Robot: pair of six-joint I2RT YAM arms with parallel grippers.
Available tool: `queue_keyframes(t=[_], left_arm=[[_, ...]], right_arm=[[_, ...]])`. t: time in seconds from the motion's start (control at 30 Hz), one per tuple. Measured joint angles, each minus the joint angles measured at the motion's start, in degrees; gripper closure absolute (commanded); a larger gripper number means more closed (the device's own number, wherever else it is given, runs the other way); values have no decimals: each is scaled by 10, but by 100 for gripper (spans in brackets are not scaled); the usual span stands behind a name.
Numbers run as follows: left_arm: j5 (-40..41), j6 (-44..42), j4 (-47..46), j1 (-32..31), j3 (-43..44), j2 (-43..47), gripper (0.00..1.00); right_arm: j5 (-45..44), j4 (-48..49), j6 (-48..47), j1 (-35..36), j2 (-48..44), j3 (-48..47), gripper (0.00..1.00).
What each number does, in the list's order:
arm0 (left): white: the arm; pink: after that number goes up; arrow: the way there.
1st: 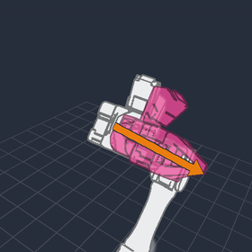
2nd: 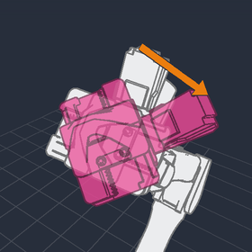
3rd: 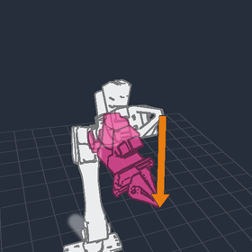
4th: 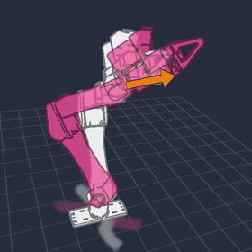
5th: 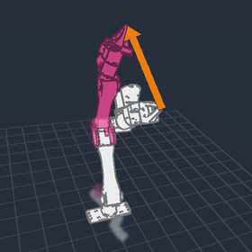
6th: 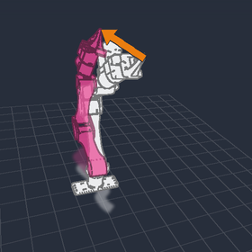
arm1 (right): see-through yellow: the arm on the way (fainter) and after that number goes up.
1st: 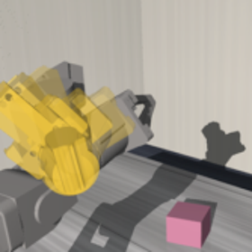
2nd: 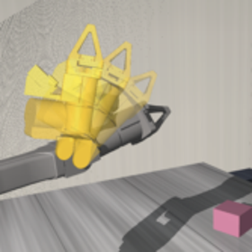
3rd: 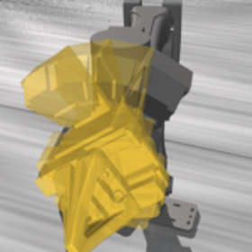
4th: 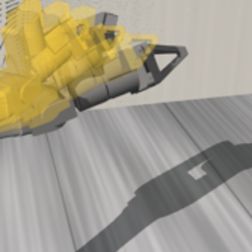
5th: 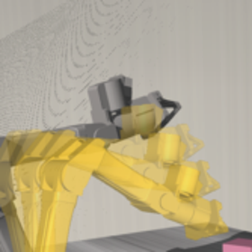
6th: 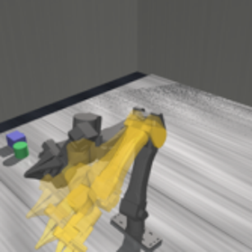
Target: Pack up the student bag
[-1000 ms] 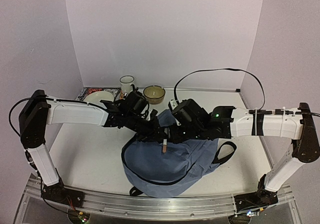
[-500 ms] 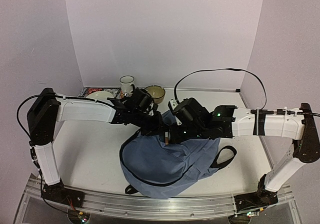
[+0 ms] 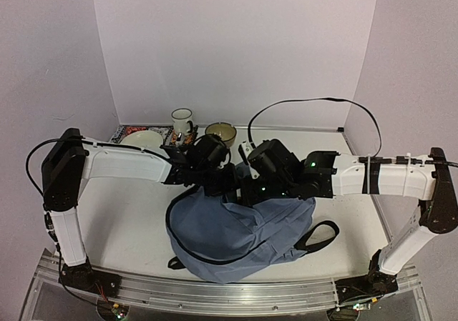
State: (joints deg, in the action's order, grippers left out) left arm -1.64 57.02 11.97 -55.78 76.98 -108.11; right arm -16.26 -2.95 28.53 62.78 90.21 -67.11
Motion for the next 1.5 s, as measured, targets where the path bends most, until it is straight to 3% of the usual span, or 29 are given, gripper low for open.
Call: queue_keyframes(t=[0.43,0.63,0.97,1.33,1.5], left_arm=[[18,16,-4,-25,-4,-10,58],[41,4,4,-27,-65,82,50],[74,0,27,-9,-155,219,46],[54,-15,55,73,-160,197,41],[35,-39,62,83,-127,145,40]], right_arm=[[-19,10,2,8,-2,10,97],[-21,30,13,12,-11,33,98],[-5,50,35,15,-11,66,97],[62,64,57,18,19,105,79],[65,48,47,19,22,98,61]])
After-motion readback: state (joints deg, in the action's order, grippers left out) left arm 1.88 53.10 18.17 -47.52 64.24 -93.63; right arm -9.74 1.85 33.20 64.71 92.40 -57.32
